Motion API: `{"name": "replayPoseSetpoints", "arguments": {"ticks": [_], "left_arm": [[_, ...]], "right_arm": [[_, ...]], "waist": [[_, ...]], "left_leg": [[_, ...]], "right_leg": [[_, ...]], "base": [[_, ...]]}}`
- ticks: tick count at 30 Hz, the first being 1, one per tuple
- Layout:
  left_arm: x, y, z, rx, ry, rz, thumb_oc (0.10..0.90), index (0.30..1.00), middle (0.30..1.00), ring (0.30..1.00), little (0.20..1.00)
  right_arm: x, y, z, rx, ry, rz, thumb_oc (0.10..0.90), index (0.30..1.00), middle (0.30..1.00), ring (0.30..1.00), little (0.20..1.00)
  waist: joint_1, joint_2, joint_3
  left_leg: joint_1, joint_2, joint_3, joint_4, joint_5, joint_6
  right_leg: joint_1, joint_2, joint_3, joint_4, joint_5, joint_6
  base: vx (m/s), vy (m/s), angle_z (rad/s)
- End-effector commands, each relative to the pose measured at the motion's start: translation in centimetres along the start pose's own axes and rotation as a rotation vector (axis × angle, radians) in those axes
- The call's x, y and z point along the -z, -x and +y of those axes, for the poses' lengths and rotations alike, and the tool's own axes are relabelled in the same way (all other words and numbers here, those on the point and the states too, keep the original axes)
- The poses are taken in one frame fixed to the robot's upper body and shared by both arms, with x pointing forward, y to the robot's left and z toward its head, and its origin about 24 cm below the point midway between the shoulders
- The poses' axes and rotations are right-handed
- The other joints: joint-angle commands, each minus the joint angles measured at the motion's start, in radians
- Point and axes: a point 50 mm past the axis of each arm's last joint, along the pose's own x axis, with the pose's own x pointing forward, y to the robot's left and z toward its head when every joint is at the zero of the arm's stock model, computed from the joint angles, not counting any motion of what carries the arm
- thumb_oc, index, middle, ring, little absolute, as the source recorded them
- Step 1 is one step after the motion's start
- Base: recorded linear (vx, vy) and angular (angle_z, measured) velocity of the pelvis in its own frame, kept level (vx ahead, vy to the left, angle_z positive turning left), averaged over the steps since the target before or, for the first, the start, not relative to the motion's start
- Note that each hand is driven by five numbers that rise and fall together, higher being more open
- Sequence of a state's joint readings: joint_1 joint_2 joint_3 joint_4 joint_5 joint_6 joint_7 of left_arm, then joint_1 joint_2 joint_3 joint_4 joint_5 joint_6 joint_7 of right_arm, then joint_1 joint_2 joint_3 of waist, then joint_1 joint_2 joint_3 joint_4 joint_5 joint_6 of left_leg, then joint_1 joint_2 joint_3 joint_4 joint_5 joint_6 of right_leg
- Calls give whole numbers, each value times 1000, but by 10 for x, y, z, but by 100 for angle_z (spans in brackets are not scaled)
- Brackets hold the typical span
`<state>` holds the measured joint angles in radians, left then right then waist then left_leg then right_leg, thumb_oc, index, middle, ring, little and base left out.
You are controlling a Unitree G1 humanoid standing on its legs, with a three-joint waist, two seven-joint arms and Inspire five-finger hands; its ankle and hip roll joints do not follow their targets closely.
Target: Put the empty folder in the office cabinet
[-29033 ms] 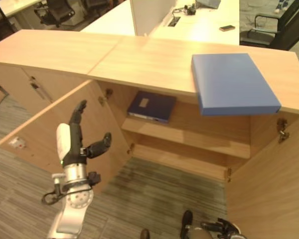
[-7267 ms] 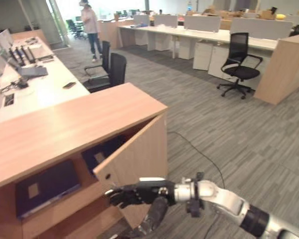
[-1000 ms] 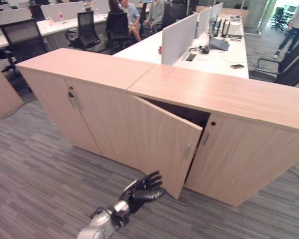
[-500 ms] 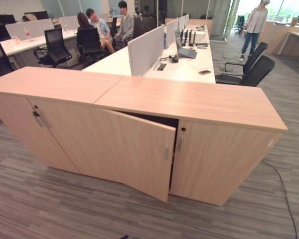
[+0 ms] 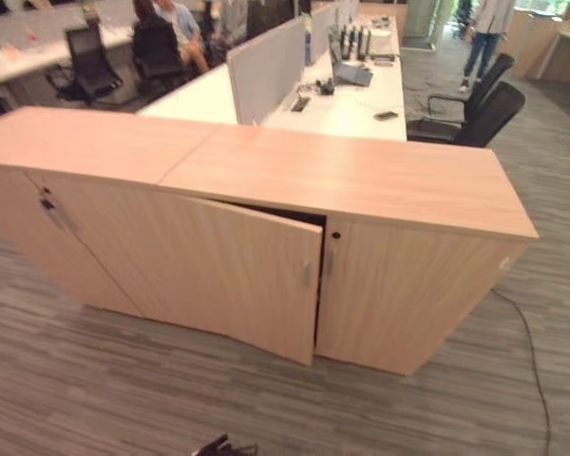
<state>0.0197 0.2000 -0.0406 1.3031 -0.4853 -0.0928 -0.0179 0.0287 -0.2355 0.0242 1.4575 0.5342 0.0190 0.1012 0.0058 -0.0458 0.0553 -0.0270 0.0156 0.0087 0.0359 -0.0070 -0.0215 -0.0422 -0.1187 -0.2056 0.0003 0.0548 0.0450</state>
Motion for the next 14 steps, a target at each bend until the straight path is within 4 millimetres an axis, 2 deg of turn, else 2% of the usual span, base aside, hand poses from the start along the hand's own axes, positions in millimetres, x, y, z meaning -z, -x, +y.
{"name": "replayPoseSetpoints", "arguments": {"ticks": [1,2,4,11,14], "left_arm": [[4,1,1,26,79,-9,800,900,900,900,900],[11,2,4,26,69,16,800,900,900,900,900],[13,3,3,30,34,22,800,900,900,900,900],[9,1,-6,54,-37,9,800,900,900,900,900],[7,1,-15,90,-112,-3,800,900,900,900,900]], "right_arm": [[-14,1,-4,11,-12,-31,800,900,900,900,900],[-12,1,-6,13,-8,-25,800,900,900,900,900],[-12,1,-6,13,4,-22,800,900,900,900,900],[-5,1,-3,15,51,13,800,900,900,900,900],[-3,0,-1,12,80,21,800,900,900,900,900]], "waist": [[12,10,-29],[2,19,-54],[-4,28,-70],[-14,32,-91],[-21,34,-98]], "left_leg": [[-38,15,-23,-28,40,-54],[-4,15,-2,-86,53,-52],[14,12,9,-122,60,-48],[34,5,28,-123,41,-38],[46,1,34,-123,29,-34]], "right_leg": [[112,71,-40,-54,-108,13],[115,70,-38,-71,-99,19],[112,69,-31,-84,-91,25],[123,59,-21,-88,-89,37],[129,53,-14,-88,-86,44]], "base": [[126,134,-26],[108,123,-13],[53,90,-6],[23,47,-4],[9,15,0]]}}
